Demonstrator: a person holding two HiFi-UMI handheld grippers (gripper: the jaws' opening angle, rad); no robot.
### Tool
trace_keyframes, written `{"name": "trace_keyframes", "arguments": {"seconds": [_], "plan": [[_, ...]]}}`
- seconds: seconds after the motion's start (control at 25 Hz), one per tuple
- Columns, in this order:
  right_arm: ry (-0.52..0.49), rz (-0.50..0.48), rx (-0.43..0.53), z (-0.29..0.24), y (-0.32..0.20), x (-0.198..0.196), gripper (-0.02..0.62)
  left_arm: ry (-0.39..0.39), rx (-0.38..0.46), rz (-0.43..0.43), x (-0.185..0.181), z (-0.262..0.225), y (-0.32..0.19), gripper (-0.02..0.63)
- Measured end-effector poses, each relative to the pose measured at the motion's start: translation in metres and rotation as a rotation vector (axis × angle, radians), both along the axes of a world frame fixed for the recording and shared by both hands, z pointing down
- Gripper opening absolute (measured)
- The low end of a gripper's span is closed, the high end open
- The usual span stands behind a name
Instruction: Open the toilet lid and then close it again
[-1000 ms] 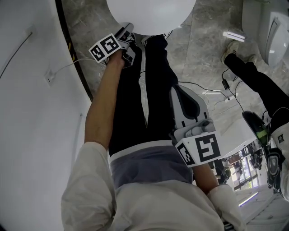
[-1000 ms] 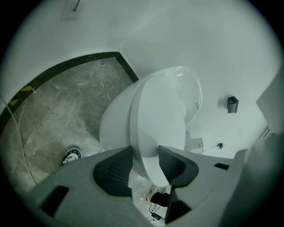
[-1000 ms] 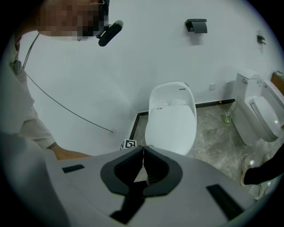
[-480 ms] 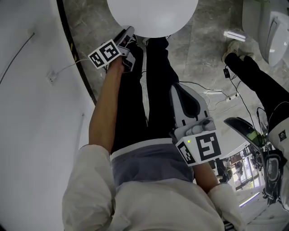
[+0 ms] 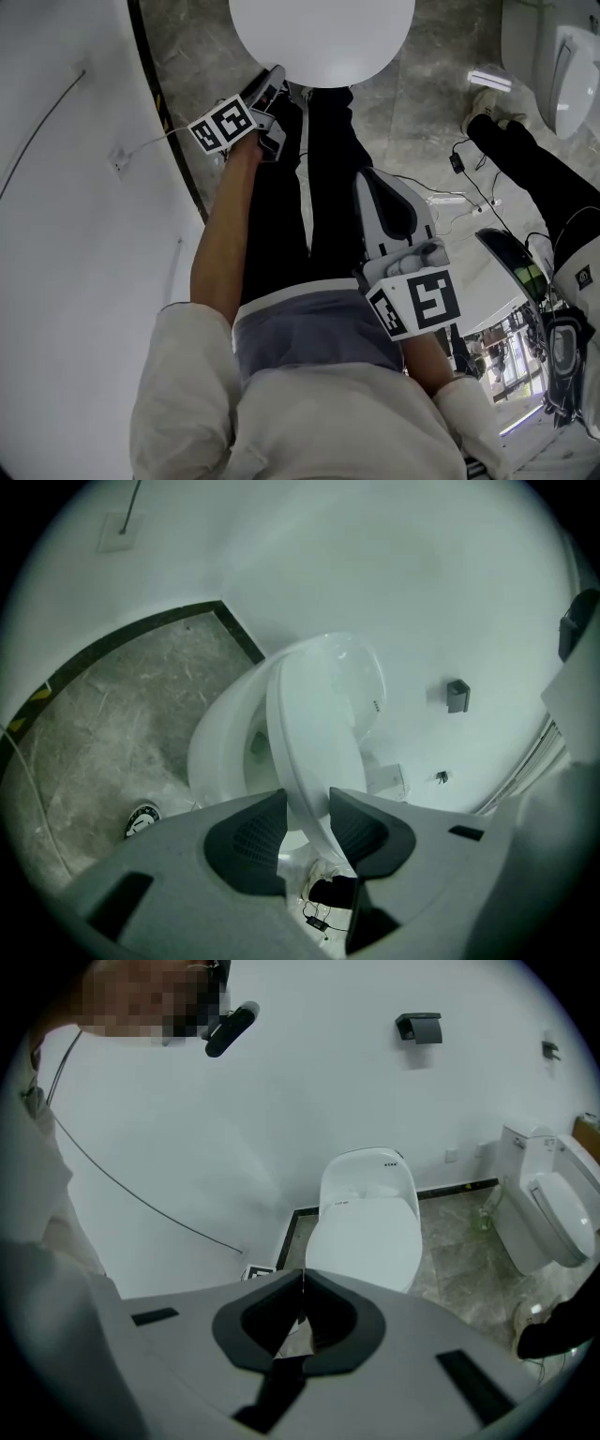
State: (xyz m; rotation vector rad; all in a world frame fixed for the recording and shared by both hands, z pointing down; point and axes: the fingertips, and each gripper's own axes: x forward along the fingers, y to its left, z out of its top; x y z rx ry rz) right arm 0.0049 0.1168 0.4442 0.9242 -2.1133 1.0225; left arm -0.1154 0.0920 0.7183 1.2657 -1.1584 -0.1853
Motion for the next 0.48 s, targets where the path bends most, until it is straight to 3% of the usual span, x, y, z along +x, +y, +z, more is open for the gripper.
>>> {"name": "trace_keyframes", "arguments": {"seconds": [0.48], "plan": [[-0.011,0.015,0.067,-0.039,-0.013,0.002,0.011,-0.005,0.014,0.025,0.0,-0.041,-0.009,0.138]]}}
